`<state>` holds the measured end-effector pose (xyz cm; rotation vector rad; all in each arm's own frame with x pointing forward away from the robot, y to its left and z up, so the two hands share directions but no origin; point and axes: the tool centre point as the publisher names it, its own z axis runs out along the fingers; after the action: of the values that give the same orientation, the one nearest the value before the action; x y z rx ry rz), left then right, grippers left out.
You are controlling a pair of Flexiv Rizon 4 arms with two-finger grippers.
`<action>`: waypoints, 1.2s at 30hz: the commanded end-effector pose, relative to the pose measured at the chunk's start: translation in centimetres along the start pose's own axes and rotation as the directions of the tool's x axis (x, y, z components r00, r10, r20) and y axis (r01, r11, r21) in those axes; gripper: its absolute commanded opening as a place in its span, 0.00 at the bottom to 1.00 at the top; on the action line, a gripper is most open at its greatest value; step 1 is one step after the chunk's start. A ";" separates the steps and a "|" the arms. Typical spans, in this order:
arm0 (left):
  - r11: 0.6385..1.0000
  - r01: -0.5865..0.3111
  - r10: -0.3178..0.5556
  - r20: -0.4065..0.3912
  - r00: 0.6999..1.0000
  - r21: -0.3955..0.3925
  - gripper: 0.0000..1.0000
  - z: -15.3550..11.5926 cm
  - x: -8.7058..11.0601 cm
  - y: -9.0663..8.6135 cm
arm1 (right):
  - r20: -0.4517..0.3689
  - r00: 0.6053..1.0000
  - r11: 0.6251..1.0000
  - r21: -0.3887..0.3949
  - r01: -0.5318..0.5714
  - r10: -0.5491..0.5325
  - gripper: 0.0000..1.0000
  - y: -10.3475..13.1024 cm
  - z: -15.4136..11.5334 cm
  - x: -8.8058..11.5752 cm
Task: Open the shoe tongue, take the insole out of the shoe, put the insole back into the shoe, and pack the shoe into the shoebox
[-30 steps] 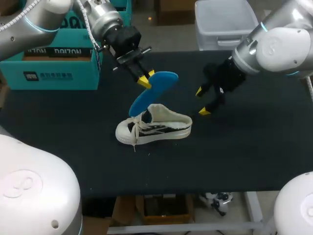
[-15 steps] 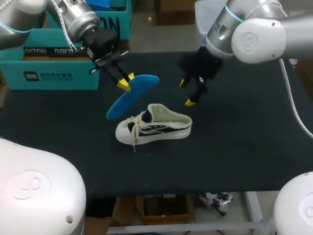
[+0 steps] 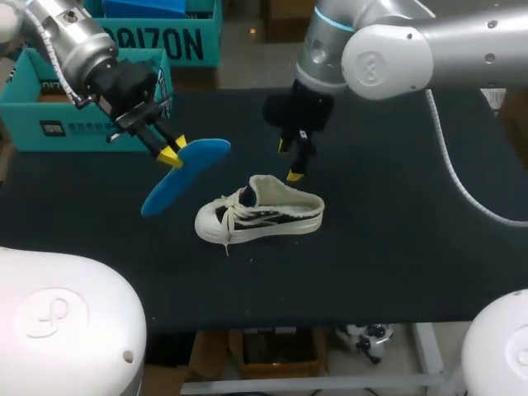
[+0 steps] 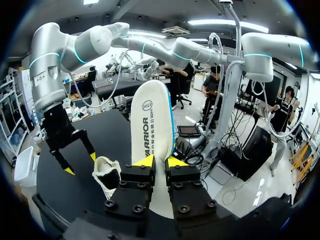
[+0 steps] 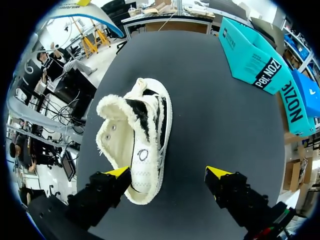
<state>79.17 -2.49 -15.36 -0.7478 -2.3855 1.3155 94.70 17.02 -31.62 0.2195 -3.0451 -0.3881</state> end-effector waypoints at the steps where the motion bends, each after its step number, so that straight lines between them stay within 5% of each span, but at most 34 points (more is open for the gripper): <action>1: 1.000 0.002 -0.003 0.227 0.974 0.004 0.00 -0.5 1.6 0.4 | 0.012 1.000 0.991 0.130 -0.007 0.006 1.00 1.4 0.4 0.8; 16: 1.000 0.011 -0.011 0.253 0.967 0.002 0.00 -0.9 3.6 0.8 | 0.014 0.999 0.983 0.181 -0.033 0.031 1.00 2.5 3.7 1.7; 18: 1.000 0.011 -0.011 0.253 0.967 0.002 0.00 -0.9 3.6 0.8 | 0.032 0.999 0.982 0.186 -0.041 0.036 0.91 2.5 3.7 1.7; 20: 1.000 0.011 -0.011 0.252 0.968 0.001 0.00 -0.9 3.6 0.8 | 0.044 0.998 0.981 0.190 -0.049 0.041 0.56 2.7 3.8 1.8; 24: 1.000 0.009 -0.009 0.252 0.968 0.000 0.00 -0.8 3.7 0.8 | 0.054 0.997 0.976 0.203 -0.072 0.063 0.25 2.8 4.4 1.9; 25: 1.000 0.009 -0.008 0.252 0.968 0.000 0.00 -0.8 3.8 0.8 | 0.063 0.995 0.974 0.208 -0.086 0.075 0.00 2.8 4.6 1.9; 36: 1.000 -0.006 0.002 0.221 0.975 0.016 0.00 -1.1 3.2 0.9 | 0.115 0.978 0.960 0.202 -0.193 0.172 0.00 2.3 4.1 2.3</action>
<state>77.05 0.59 -15.33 -0.6258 -2.5501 1.4858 92.07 20.28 -35.07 -0.0630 -3.1567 -0.0501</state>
